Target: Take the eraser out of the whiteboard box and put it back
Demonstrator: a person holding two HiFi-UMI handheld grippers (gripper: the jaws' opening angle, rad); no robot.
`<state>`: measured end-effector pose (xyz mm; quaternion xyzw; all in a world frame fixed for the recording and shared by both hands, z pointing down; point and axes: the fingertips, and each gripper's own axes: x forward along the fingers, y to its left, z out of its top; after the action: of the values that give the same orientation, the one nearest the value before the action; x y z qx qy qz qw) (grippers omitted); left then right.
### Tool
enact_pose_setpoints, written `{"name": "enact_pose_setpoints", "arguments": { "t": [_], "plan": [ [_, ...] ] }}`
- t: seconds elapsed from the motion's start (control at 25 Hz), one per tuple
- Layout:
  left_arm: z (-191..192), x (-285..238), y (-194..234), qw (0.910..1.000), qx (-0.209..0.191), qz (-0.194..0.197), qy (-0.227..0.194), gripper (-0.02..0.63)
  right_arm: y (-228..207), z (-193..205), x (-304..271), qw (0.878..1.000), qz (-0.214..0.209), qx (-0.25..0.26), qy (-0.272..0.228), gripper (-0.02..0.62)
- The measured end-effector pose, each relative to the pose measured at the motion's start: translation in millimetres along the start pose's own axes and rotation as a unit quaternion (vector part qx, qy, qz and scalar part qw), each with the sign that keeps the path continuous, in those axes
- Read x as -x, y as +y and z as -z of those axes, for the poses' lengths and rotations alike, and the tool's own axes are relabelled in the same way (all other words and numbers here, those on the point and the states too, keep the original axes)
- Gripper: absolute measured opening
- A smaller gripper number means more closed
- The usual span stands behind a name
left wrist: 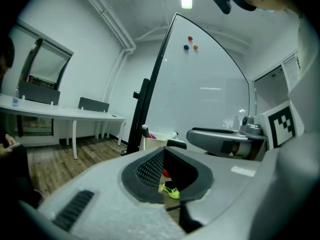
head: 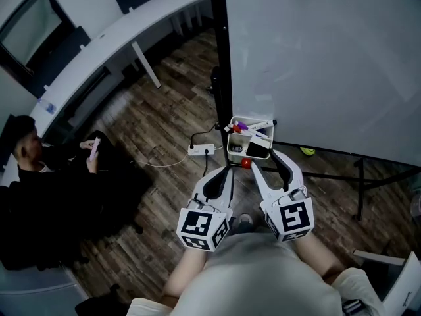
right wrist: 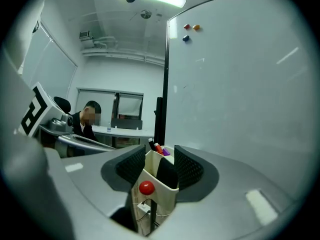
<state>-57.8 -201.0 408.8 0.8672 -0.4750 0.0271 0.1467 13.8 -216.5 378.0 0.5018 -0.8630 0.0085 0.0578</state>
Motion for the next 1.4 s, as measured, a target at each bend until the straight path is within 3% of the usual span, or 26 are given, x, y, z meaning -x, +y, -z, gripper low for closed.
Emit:
{"name": "enact_pose_setpoints", "arguments": {
  "t": [0.6,1.4],
  "plan": [
    [14,27,-23,0.9997,-0.004,0.024,0.008,0.000,23,5,43,1.000,0.018,-0.015,0.001,0.010],
    [33,76,-51,0.9987,-0.005,0.048,0.013,0.000,61,16,100,0.999,0.032,-0.031,0.012,0.005]
  ]
}}
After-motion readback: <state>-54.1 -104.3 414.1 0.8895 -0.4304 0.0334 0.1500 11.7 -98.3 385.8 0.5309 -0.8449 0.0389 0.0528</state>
